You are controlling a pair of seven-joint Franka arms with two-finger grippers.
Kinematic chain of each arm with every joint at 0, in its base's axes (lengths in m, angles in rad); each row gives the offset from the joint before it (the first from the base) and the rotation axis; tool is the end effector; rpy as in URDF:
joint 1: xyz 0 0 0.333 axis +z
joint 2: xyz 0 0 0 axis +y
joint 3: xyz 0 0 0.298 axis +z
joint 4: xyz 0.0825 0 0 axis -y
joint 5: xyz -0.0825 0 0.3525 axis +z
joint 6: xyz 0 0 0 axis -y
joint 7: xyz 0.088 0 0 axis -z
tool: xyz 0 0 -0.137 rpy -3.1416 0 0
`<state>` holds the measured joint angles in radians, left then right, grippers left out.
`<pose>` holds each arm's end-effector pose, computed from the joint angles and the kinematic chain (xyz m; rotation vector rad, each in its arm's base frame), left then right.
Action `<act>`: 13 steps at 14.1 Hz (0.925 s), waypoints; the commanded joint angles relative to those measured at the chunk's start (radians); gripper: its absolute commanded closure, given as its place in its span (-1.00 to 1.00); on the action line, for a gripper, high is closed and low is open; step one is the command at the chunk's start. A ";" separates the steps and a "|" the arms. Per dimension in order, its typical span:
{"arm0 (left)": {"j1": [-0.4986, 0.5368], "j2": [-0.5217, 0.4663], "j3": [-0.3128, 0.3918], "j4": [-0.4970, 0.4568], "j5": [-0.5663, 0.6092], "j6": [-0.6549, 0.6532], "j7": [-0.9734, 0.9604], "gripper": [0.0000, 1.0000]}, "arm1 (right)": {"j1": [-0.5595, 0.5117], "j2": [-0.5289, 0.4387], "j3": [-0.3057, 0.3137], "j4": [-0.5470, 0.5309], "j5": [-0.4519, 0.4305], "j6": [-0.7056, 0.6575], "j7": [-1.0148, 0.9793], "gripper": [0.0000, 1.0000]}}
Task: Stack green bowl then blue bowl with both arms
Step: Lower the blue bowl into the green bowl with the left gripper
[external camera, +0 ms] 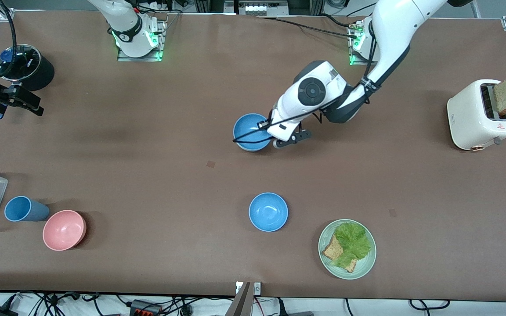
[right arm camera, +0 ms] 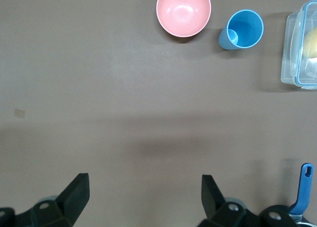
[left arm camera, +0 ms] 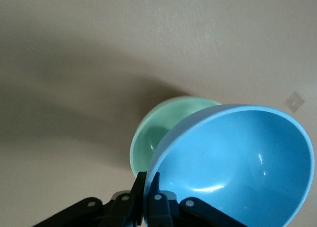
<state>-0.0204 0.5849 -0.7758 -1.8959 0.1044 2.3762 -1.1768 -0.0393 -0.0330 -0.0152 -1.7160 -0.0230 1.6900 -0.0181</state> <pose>0.4423 -0.4159 0.2540 2.8309 0.5815 -0.3354 0.5202 -0.0314 0.5397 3.1185 -0.0526 0.0096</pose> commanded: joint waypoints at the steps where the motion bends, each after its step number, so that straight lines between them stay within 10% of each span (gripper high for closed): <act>1: -0.015 -0.036 0.006 -0.026 0.034 0.011 -0.038 0.99 | -0.007 -0.013 0.004 -0.004 -0.008 0.000 -0.022 -1.00; 13: -0.024 -0.011 0.020 -0.026 0.116 0.005 -0.038 0.99 | -0.011 -0.008 -0.002 -0.007 -0.006 0.002 -0.023 -1.00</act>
<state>-0.0388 0.5851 -0.7626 -1.9111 0.1889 2.3762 -1.1939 -0.0405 -0.0329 -0.0217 -1.7161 -0.0230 1.6901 -0.0203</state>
